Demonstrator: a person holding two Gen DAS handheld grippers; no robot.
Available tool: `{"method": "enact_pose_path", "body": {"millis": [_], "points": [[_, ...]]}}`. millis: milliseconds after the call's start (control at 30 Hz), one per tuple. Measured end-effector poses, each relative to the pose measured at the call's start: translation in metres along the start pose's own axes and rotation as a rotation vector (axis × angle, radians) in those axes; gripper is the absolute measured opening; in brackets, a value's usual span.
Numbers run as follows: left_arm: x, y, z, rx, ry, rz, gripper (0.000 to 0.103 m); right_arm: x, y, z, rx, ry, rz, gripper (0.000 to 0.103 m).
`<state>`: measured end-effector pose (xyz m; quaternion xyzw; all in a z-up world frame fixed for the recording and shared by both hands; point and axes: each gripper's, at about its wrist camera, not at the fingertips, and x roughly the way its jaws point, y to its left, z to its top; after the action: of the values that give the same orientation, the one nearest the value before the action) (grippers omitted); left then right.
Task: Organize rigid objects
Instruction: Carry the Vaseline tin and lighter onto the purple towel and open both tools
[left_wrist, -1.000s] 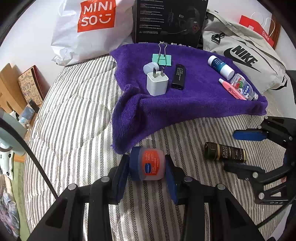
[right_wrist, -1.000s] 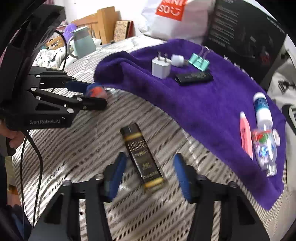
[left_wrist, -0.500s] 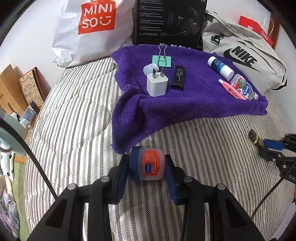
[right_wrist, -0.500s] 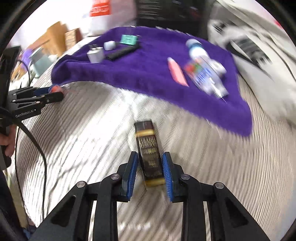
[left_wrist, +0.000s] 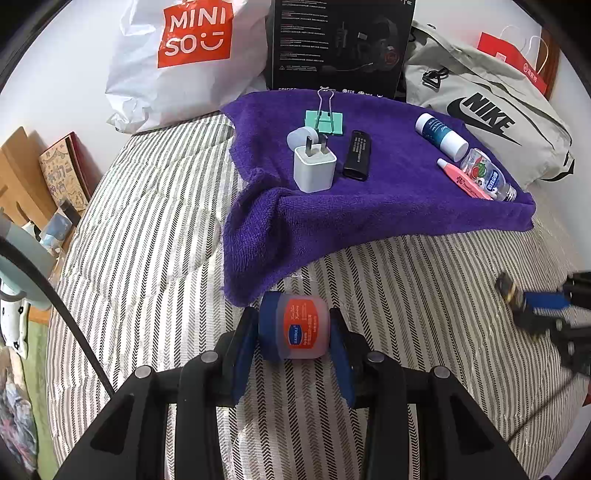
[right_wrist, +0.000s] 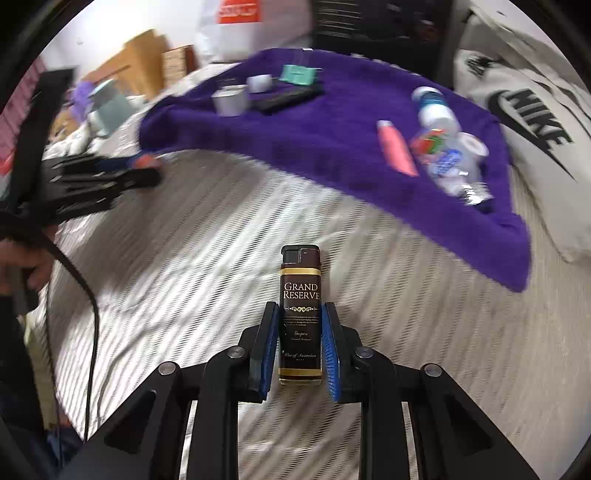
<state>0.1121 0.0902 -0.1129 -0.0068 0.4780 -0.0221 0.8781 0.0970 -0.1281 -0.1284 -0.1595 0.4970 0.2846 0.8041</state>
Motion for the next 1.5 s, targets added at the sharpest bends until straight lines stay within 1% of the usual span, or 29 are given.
{"method": "enact_pose_path", "body": {"millis": [67,200,367,500,600,800,933,1100,1400,1500], "points": [[0.0,0.0,0.0,0.003,0.0,0.0,0.036,-0.001,0.008,-0.003,-0.027,-0.002,-0.022,0.023],[0.0,0.0,0.0,0.006,0.003,0.003,0.036,0.002,0.001,0.004,0.006,0.0,-0.019,0.023],[0.0,0.001,0.0,0.004,-0.001,-0.004,0.036,0.004,0.009,0.007,-0.056,0.002,-0.051,0.024],[-0.001,-0.001,0.0,0.011,0.0,-0.002,0.036,0.002,0.004,0.005,-0.054,-0.004,-0.033,0.023],[-0.003,-0.001,-0.001,0.014,0.008,-0.016,0.036,0.002,0.007,0.006,-0.064,0.014,-0.042,0.024],[-0.001,-0.003,0.002,0.021,0.01,-0.003,0.036,0.004,0.004,0.01,-0.062,-0.008,-0.025,0.025],[-0.001,-0.004,0.003,0.03,0.009,-0.005,0.036,0.003,0.007,0.007,-0.085,-0.022,-0.032,0.023],[-0.005,-0.004,0.001,0.026,0.011,-0.023,0.035,-0.002,-0.001,0.002,-0.053,-0.013,0.002,0.023],[-0.017,-0.008,0.004,0.024,-0.003,-0.047,0.035,-0.019,-0.021,-0.002,0.002,-0.044,-0.009,0.023],[-0.022,-0.009,0.005,0.026,-0.01,-0.056,0.035,-0.021,-0.024,-0.001,0.005,-0.042,-0.007,0.023]]}}
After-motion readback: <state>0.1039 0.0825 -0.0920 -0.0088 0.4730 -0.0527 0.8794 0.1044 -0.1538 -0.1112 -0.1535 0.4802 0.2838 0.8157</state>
